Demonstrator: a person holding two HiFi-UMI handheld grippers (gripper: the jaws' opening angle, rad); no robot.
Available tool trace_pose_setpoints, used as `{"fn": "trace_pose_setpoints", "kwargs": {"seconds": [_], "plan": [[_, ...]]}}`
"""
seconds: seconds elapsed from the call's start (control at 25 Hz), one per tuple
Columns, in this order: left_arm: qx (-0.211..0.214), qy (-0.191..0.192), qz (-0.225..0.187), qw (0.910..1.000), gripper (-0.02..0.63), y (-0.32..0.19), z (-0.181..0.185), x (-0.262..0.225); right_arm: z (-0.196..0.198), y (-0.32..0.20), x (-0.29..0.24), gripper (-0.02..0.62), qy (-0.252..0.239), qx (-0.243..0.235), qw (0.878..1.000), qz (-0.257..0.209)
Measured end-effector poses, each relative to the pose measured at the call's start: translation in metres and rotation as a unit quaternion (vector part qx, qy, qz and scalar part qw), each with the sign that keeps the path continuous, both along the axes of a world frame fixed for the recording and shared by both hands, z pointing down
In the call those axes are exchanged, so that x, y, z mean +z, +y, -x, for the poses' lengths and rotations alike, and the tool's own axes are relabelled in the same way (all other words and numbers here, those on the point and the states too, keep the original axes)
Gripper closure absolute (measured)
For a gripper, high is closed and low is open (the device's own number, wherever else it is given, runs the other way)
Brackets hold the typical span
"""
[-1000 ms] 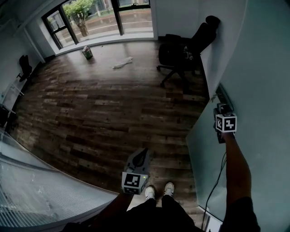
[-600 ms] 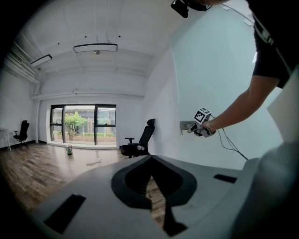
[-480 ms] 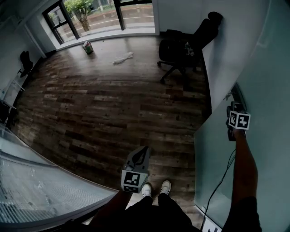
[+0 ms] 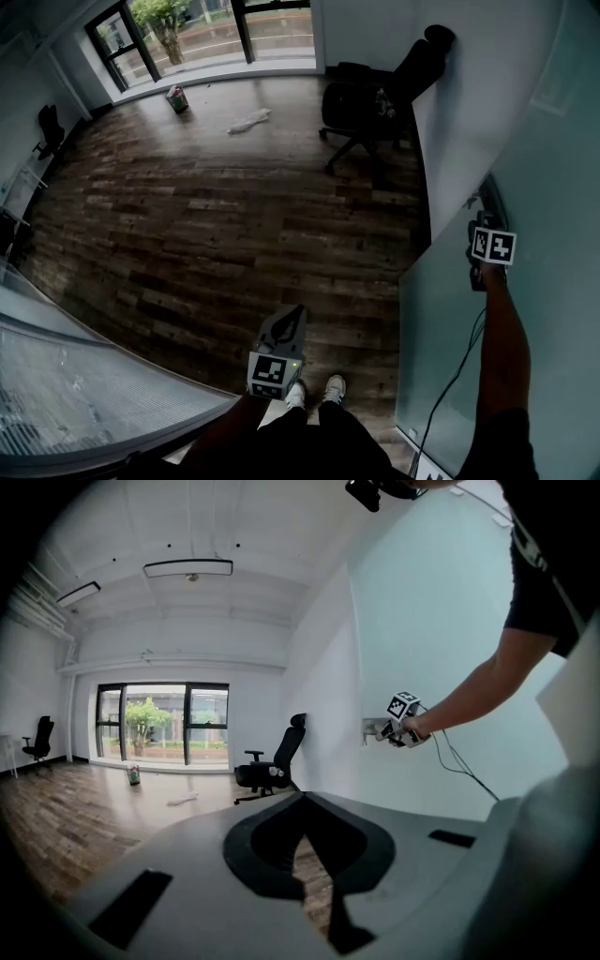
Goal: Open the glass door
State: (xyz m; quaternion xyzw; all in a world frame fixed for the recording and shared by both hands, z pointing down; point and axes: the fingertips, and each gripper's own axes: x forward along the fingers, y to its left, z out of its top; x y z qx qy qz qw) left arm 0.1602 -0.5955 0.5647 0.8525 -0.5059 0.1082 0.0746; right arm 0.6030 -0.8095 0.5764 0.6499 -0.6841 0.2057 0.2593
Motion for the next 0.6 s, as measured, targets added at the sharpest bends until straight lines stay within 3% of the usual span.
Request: {"fn": "trace_pose_setpoints", "kwargs": {"seconds": [0.12, 0.24, 0.36, 0.44, 0.52, 0.6], "plan": [[0.005, 0.008, -0.004, 0.9999, 0.603, 0.003, -0.01, -0.004, -0.001, 0.002, -0.005, 0.574, 0.024, -0.009, 0.999, 0.026], [0.011, 0.028, -0.019, 0.9994, 0.603, 0.005, -0.022, -0.016, 0.003, 0.006, -0.008, 0.563, 0.006, -0.024, 0.998, 0.06], [0.01, 0.033, -0.039, 0.9986, 0.603, 0.012, -0.03, -0.029, 0.007, 0.014, -0.025, 0.44, -0.01, -0.021, 0.998, 0.066], [0.004, 0.035, -0.048, 0.9982, 0.603, 0.023, -0.029, -0.036, 0.004, 0.03, -0.047, 0.437, 0.01, 0.001, 1.0, 0.024], [-0.008, 0.039, -0.055, 0.9977, 0.603, 0.034, -0.024, -0.034, 0.0, 0.052, -0.081, 0.437, 0.04, 0.027, 0.997, -0.062], [-0.012, 0.044, -0.06, 0.9972, 0.603, 0.049, -0.019, -0.035, 0.011, 0.084, -0.12, 0.439, 0.038, 0.031, 0.986, -0.162]]}}
